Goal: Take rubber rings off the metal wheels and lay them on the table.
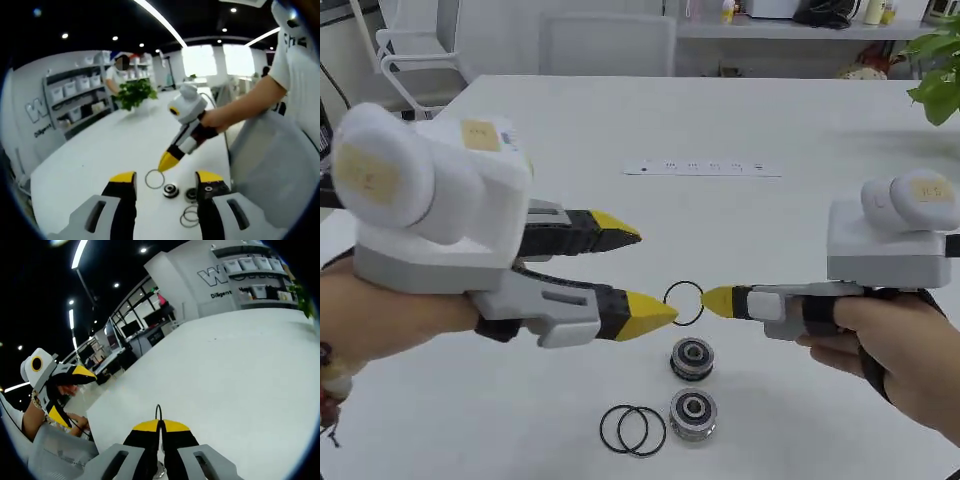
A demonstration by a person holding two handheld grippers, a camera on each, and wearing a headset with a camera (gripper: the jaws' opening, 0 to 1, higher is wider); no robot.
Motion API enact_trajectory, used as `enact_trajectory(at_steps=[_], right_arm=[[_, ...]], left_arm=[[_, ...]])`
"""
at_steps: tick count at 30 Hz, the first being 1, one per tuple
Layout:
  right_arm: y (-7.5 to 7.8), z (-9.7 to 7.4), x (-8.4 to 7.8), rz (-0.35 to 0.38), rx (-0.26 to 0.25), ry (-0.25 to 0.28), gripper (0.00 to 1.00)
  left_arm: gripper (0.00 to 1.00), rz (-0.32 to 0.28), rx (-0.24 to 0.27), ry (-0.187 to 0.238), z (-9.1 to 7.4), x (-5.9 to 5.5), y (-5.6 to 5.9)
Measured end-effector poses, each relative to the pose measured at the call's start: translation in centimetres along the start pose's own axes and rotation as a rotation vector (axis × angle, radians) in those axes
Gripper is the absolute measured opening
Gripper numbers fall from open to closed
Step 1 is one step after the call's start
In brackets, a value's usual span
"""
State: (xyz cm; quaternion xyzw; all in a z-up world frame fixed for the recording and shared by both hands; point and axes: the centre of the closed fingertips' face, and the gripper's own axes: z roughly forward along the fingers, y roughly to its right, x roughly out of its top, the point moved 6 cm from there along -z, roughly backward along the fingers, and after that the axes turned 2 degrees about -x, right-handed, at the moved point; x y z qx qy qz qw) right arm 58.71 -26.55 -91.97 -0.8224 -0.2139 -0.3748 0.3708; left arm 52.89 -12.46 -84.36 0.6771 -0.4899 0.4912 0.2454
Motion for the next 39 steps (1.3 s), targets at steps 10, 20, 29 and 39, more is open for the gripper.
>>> enact_trajectory(at_steps=[10,20,29,39], right_arm=[[-1.7,0.4,0.0,-0.016,0.063,-0.005,0.00],[-3.5,1.0,-0.8,-0.033,0.138,-0.048,0.00],[-4.1,1.6,-1.9,-0.049,0.175,-0.102,0.00],[-5.0,2.4,-4.1,-0.080,0.201,-0.197,0.00]], left_arm=[[0.51,-0.097,0.171,0.016,-4.5,-3.1,1.2],[0.51,-0.138,0.116,-0.126,-4.6,-7.3,3.3],[0.52,-0.152,0.058,-0.153,-3.5,-8.9,4.0],[0.56,-0.125,-0.063,-0.213,-2.6,-9.8,5.6]])
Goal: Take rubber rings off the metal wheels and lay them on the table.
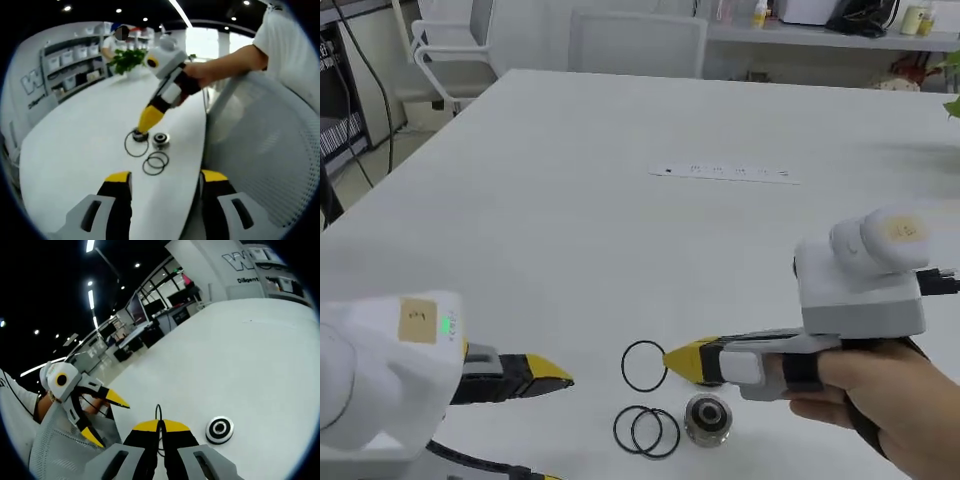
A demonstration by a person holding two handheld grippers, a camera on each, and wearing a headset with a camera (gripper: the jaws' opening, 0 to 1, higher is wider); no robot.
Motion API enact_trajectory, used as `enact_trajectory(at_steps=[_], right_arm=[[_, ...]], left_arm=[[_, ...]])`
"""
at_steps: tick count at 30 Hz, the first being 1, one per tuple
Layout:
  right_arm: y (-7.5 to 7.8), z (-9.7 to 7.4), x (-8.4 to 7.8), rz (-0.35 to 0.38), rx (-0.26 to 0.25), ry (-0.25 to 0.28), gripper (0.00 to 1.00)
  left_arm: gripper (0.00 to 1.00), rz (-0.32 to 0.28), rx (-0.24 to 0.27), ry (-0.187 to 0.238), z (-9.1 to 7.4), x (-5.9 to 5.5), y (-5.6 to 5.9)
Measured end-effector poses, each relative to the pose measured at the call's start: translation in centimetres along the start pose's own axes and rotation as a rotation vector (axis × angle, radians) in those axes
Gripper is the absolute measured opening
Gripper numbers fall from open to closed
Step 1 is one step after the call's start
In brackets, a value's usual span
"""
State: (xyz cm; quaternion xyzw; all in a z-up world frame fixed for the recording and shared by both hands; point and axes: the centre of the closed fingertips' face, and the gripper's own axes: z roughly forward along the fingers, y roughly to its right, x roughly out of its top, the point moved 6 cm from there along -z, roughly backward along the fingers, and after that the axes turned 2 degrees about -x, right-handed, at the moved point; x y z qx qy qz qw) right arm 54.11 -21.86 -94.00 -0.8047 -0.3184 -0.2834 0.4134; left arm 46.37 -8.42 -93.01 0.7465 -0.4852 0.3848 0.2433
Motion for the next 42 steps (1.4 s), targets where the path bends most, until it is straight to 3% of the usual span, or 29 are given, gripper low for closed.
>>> enact_trajectory(at_steps=[3,14,21,42], right_arm=[[-0.1,0.3,-0.4,-0.006,0.006,-0.023,0.00],[-1.1,1.6,-2.0,-0.029,0.032,-0.104,0.00],[-0.9,2.1,-2.9,-0.067,0.001,-0.138,0.00],[-0.7,2.7,-3.9,-0.106,-0.019,-0.189,0.00]], left_arm=[[0.58,-0.012,-0.007,0.000,0.0,-0.1,0.0],[0.68,-0.066,0.002,0.067,-0.2,0.4,-0.2],[0.70,-0.099,0.022,0.103,-0.4,0.7,-0.4],[0.67,-0.103,0.041,0.088,-0.5,0.5,-0.6]])
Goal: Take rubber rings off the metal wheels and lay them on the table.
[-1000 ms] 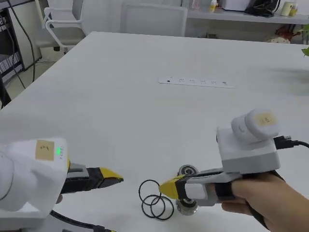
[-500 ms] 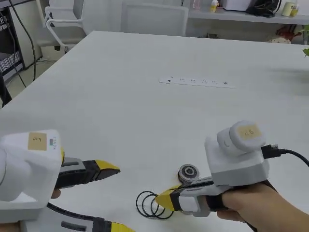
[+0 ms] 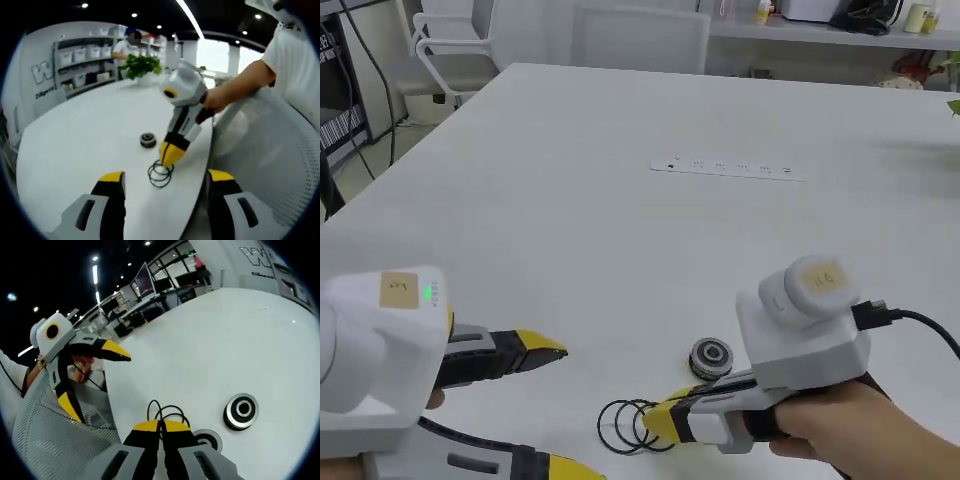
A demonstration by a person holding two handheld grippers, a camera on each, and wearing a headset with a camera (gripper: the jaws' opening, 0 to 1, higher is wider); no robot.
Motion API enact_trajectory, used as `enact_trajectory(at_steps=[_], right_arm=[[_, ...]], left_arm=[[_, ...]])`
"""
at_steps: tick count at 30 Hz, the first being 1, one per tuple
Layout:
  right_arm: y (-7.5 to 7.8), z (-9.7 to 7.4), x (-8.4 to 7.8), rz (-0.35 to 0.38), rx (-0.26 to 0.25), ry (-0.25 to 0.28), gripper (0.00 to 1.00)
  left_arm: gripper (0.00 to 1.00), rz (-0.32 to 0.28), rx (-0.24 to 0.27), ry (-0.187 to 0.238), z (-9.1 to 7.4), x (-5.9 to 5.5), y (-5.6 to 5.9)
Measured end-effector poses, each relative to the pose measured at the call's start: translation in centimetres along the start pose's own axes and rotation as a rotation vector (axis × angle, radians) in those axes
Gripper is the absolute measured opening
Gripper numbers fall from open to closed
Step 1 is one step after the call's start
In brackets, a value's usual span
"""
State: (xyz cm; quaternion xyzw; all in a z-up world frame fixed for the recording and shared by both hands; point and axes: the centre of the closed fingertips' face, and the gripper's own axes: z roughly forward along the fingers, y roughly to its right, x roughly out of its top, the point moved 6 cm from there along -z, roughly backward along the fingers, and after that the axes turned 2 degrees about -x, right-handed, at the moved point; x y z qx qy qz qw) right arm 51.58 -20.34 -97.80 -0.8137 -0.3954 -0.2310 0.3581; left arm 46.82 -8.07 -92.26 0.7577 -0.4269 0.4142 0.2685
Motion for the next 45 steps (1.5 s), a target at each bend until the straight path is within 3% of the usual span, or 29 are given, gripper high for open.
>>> enact_trajectory(at_steps=[14,28,45], right_arm=[[-0.4,0.3,-0.3,-0.137,-0.027,-0.050,0.00],[-0.4,0.5,-0.5,-0.195,-0.032,-0.056,0.03],[0.8,-0.8,1.2,-0.182,-0.075,0.020,0.08]], left_arm=[[0.66,0.003,0.008,0.000,-0.1,0.0,-0.1],[0.66,0.005,0.006,-0.001,-0.1,0.0,-0.1],[0.66,0.006,-0.003,-0.011,0.0,-0.1,0.0]])
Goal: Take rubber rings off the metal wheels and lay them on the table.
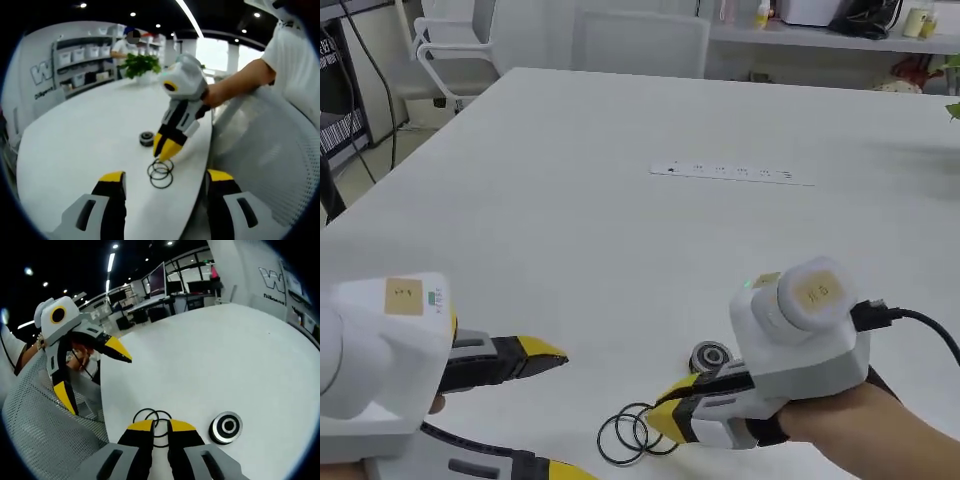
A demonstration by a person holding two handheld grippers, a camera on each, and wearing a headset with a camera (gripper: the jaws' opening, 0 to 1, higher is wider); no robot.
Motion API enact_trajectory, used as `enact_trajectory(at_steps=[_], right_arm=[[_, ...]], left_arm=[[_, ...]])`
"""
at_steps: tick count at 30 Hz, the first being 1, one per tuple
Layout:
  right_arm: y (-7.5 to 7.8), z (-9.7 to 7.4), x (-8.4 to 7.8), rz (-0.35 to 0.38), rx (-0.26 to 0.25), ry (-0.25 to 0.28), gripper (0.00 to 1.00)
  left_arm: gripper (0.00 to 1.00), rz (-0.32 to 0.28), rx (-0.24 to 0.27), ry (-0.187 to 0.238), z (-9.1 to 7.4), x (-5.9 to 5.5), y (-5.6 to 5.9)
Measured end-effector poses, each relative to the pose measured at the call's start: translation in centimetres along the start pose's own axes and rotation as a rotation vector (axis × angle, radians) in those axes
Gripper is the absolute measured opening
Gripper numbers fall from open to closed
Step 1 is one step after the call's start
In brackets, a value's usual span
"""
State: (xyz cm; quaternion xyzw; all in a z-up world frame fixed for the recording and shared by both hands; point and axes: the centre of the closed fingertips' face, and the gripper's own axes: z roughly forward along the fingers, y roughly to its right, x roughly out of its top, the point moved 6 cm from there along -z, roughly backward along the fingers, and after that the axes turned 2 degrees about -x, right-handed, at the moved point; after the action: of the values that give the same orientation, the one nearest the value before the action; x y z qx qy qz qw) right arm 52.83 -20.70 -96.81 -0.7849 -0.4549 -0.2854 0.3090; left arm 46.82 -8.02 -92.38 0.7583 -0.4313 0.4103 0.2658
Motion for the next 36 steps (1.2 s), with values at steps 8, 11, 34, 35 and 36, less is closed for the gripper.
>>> enact_trajectory(at_steps=[8,11,34,35,36], right_arm=[[0.8,-1.4,1.6,0.012,-0.018,0.080,0.10],[1.1,-2.0,2.2,0.011,-0.025,0.113,0.11],[5.8,-6.0,3.6,0.116,-0.152,0.288,0.20],[6.0,-6.0,3.4,0.126,-0.158,0.286,0.19],[6.3,-6.0,3.1,0.139,-0.164,0.277,0.19]], left_arm=[[0.66,-0.017,0.006,0.021,-0.2,0.2,-0.2],[0.66,-0.019,0.006,0.021,-0.2,0.2,-0.2],[0.66,-0.055,0.021,0.072,-0.6,0.6,-0.7],[0.66,-0.054,0.022,0.077,-0.7,0.7,-0.8],[0.66,-0.056,0.023,0.084,-0.8,0.8,-0.8]])
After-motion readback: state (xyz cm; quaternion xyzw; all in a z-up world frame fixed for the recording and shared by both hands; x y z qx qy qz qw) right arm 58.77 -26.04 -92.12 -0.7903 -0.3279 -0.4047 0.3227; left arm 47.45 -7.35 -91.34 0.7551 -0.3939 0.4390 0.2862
